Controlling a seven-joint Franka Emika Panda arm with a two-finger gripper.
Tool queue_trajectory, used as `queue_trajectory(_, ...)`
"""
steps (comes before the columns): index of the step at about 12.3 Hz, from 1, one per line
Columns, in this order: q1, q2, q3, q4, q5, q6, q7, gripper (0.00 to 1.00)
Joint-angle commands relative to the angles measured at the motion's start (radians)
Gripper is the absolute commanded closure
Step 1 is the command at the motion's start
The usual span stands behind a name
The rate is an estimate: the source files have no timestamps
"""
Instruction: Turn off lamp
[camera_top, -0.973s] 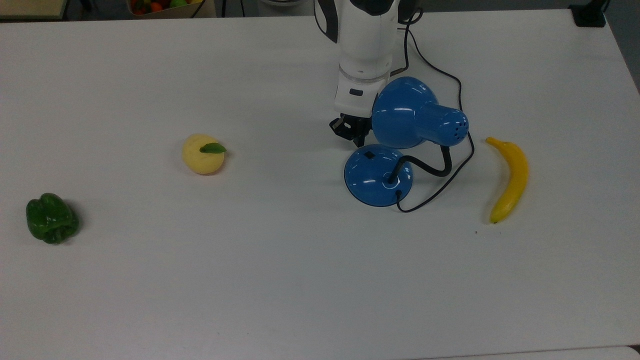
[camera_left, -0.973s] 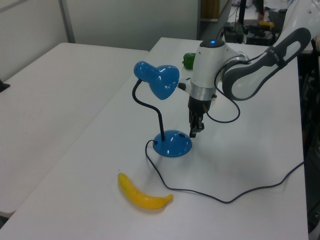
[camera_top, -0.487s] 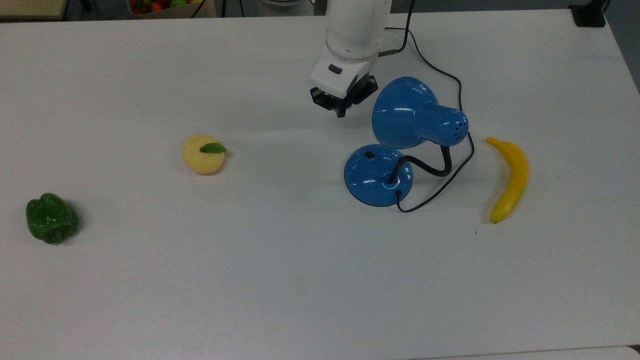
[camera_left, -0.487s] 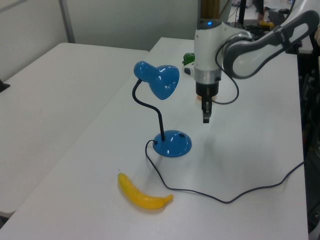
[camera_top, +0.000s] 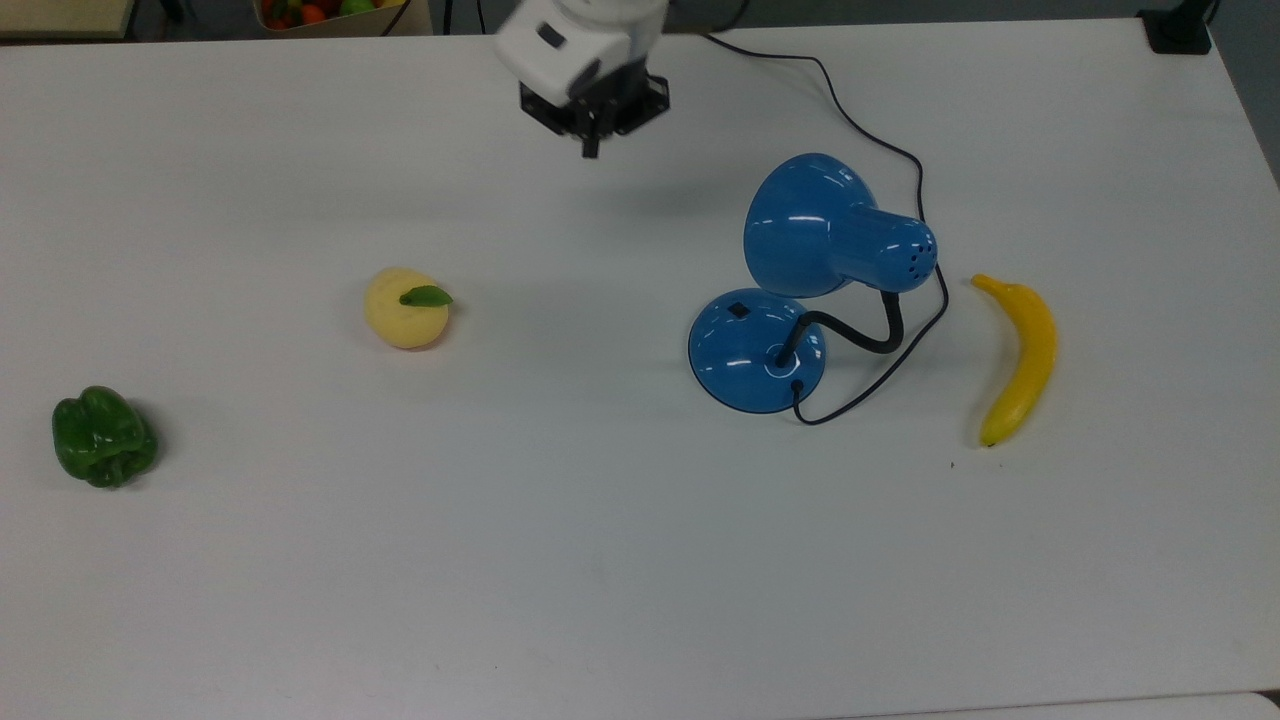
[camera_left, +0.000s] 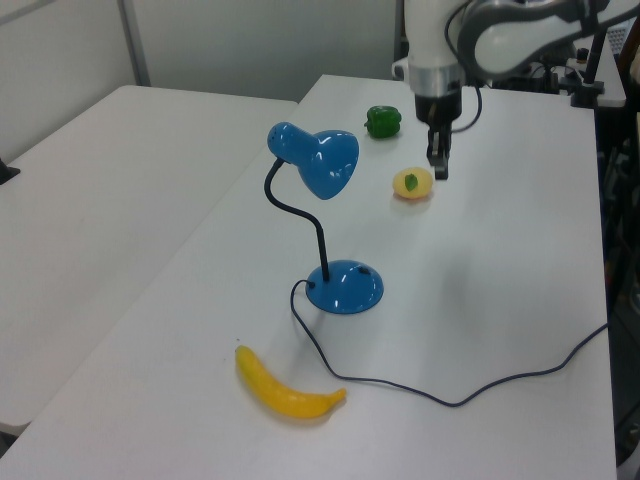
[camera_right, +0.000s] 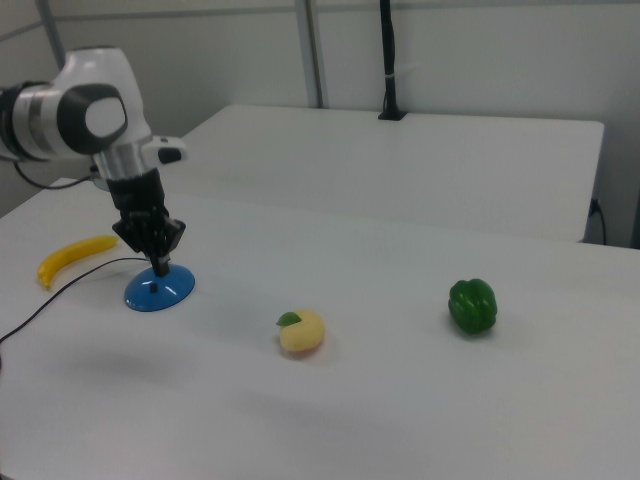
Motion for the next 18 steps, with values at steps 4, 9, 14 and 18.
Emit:
queue_trajectory(4, -0.077, -0.088, -0.002, 0.122, 0.005, -0.165, 0.009, 1.00)
queue_trajectory(9, -0.080, -0.106, -0.025, 0.174, 0.008, -0.234, 0.006, 0.97)
queue_trajectory(14, -0.080, -0.106, -0.037, 0.183, 0.005, -0.252, 0.001, 0.00)
queue_trajectory(18, -0.079, -0.108, -0.039, 0.186, 0.005, -0.261, 0.004, 0.00)
